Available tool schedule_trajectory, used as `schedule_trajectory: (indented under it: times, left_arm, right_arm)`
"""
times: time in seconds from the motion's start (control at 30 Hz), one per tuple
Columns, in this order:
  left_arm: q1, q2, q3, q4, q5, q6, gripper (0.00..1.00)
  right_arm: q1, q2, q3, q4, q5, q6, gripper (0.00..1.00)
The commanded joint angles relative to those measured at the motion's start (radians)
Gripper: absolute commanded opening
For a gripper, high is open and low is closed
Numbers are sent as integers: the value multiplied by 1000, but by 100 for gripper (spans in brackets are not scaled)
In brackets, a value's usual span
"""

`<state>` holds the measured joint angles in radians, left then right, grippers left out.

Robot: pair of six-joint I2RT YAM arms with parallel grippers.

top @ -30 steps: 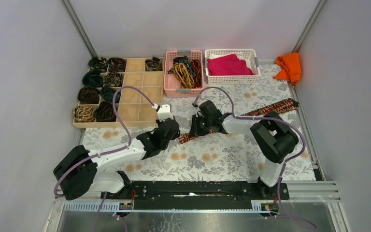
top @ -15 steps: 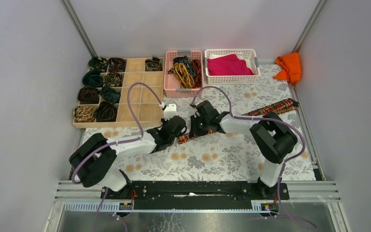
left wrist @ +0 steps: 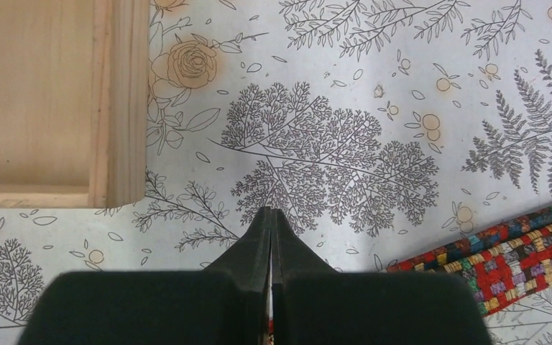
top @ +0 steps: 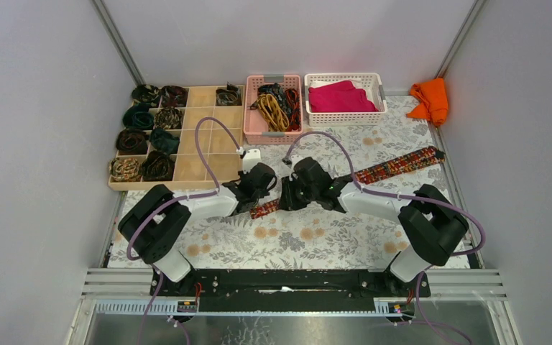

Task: Roll the ties
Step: Roll the tie at the center of the board.

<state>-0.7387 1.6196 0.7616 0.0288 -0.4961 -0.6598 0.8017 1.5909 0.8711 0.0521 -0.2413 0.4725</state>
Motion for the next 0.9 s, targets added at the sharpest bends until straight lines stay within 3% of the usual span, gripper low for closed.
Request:
schedule_trajectory:
  times: [0.0, 0.27, 0.37, 0.57, 0.87]
  left_arm:
    - [5, -72, -16, -26, -29, -38, 0]
    - [3, -565, -53, -249, -217, -89, 0]
    - [2, -680, -44, -316, -257, -90, 0]
    - [3, -804, -47, -413, -314, -92, 0]
    - [2, -861, -55, -428, -334, -56, 1]
  right_arm:
    - [86, 9, 22, -9, 98, -27, 27]
    - [229, 98, 148, -76, 285, -59, 44]
    - [257, 154, 226, -125, 346, -92, 45]
    - [290, 281, 366, -184, 431, -128, 48]
    - [297, 411, 476, -233, 418, -132, 47]
